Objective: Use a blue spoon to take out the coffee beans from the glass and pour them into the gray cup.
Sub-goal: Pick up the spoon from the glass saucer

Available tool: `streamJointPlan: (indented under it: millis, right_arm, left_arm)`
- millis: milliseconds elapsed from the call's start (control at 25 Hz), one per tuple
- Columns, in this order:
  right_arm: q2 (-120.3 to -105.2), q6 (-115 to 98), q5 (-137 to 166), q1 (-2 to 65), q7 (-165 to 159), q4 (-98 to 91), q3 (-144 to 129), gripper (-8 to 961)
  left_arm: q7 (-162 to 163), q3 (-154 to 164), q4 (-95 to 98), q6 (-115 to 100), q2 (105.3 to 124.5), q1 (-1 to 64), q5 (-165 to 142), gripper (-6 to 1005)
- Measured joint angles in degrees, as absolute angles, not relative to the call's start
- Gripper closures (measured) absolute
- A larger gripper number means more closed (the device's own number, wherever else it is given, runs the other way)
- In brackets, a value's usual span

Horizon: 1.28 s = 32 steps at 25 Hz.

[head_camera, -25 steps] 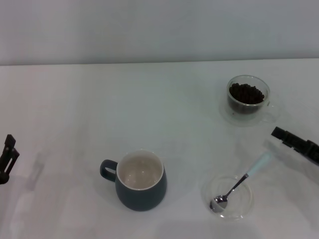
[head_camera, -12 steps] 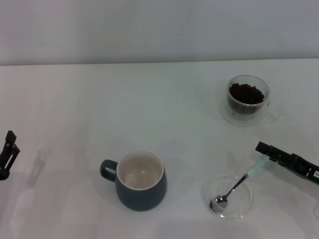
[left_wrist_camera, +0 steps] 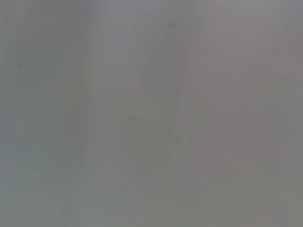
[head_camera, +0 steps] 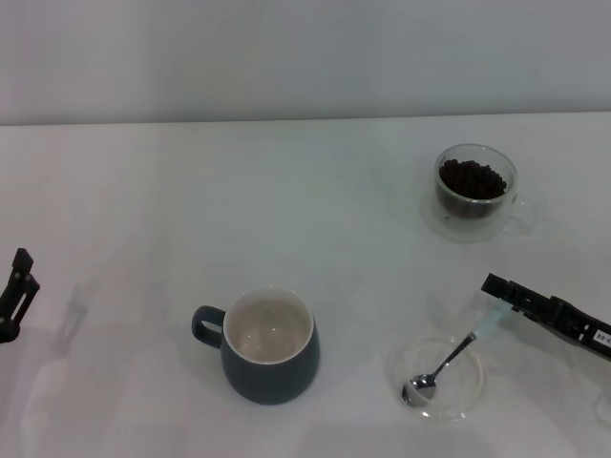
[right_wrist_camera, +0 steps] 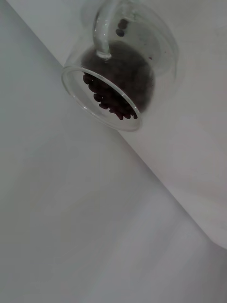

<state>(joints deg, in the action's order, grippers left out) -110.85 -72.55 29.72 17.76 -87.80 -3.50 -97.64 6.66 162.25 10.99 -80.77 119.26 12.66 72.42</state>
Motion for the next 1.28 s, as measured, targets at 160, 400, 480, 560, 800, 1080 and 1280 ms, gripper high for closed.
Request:
streamJointPlan:
  millis: [160,400,480,560,800,1080,1280]
  right_arm:
    - [-110.85,-72.7,29.7,17.5,-87.8,-3.3,-97.6,191]
    - [-110.99,-73.1,29.9,17.6,-87.9,-3.3,-97.6,344]
    - [-111.08,-73.1,30.2,17.7,-87.9,-3.3,-97.7,405]
    - [-111.12,-73.1,30.2,17.8,-87.9,-3.2,-97.7,468]
    - [-111.17,-73.2,30.4,17.8,-87.9,-3.3,-97.6,597]
    - [-111.43,-72.9,30.4,18.1,-87.9,-3.4,-97.7,623]
    - [-111.48,-73.0,30.4,18.2,-87.9,-3.2,-97.7,685]
  left_arm:
    - [6.7,162.2,11.0,-80.7,119.27,12.7,72.4,149]
    - [6.7,162.3,11.0,-80.7,119.27,13.0,72.4,149]
    - [6.7,162.2,11.0,-80.6,119.27,13.2,72.4,149]
    - [6.7,162.2,11.0,-80.3,119.27,13.4,72.4,149]
    - [6.7,162.2,11.0,-79.8,119.27,13.7,72.4,149]
    - [6.7,162.2,11.0,-79.1,119.27,14.4,73.8,150]
    - [6.7,162.2,11.0,-79.1,119.27,14.5,73.8,150]
